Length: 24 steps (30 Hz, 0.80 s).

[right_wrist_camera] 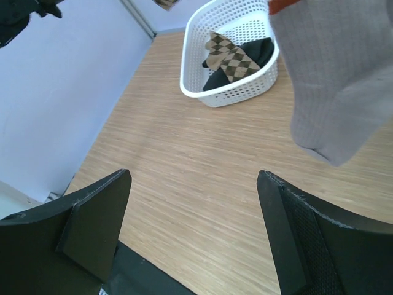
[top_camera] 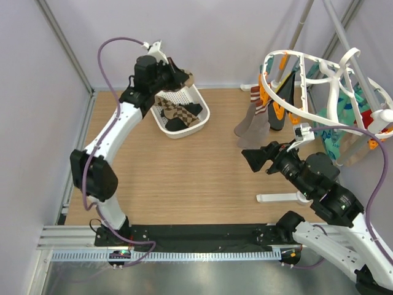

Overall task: Remove the socks clipped to the hanger
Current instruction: Place the sock in the bin.

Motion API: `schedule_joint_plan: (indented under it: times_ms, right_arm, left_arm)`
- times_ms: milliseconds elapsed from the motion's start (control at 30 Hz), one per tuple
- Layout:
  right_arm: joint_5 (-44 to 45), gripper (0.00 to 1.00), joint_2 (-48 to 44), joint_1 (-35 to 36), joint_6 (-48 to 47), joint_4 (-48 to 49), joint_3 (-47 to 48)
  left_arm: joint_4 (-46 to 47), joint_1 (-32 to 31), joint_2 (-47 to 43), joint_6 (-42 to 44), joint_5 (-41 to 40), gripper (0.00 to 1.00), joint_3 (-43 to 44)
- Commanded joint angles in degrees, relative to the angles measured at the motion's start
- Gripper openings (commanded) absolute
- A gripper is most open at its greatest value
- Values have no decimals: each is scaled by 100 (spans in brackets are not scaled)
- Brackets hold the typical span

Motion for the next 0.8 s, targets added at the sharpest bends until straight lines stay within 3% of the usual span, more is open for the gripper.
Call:
schedule_joint_plan:
  times_ms: [0,133,167,200,233,267,367,533,767]
  right_arm:
    - [481,91,-114,-6,-249,-207,205]
    - [753,91,-88,-15,-389,-453,389]
    - [824,91,-62,-7,-407,-541,433]
    - [964,91,-44,-6,-433,-620,538]
    - [1052,91,-35,-6,-425,-621,591]
    - [1184,91,-18,-6,-416,-734,644]
    - [1867,90,158,-7,-205,-1103,855]
    - [1958,85,394,-15,-241,-833,338]
    - [2441,85,895,-15,-73,828,-427]
  left_arm:
    - [-355,130,852,39,-273,0,454]
    - [-442,218,1520,74,-458,7,560]
    - [-487,209,1608,65,-441,17,578]
    - [-565,209,1722,82,-345,36,534]
    - [-566,209,1723,91,-283,36,534]
    - [-566,209,1697,100,-187,47,421]
    - [-373,148,1329,249,454,53,218]
    - [-303,-422,512,619,929,61,165]
    - [285,-1109,-543,278,956,63,-239]
